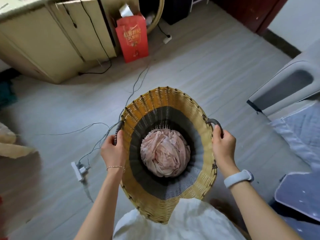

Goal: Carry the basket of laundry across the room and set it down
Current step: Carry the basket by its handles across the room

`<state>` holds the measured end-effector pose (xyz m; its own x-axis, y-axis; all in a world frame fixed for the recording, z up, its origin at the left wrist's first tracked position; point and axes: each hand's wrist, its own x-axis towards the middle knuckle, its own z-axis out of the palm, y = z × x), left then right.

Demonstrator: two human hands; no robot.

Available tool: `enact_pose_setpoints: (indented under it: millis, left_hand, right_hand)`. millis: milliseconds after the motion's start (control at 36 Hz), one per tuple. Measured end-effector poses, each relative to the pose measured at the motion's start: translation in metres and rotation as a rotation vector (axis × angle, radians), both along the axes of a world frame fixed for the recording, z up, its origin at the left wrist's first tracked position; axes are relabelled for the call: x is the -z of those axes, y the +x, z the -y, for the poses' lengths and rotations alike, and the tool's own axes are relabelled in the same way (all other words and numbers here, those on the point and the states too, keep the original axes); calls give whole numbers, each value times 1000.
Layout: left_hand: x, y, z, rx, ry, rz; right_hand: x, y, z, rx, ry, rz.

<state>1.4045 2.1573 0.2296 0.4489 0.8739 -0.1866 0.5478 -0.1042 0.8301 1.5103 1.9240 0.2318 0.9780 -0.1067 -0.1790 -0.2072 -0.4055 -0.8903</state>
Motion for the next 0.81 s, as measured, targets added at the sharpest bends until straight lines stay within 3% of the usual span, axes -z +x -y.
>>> enact_pose_setpoints:
  millis: [361,806]
  left_hand:
    - [-18,257,-69,248,24,-6]
    - [-18,604,-19,373,55,11]
  right_hand:
    - [-11,209,-41,315,2,8]
    - [4,528,14,473,87,36]
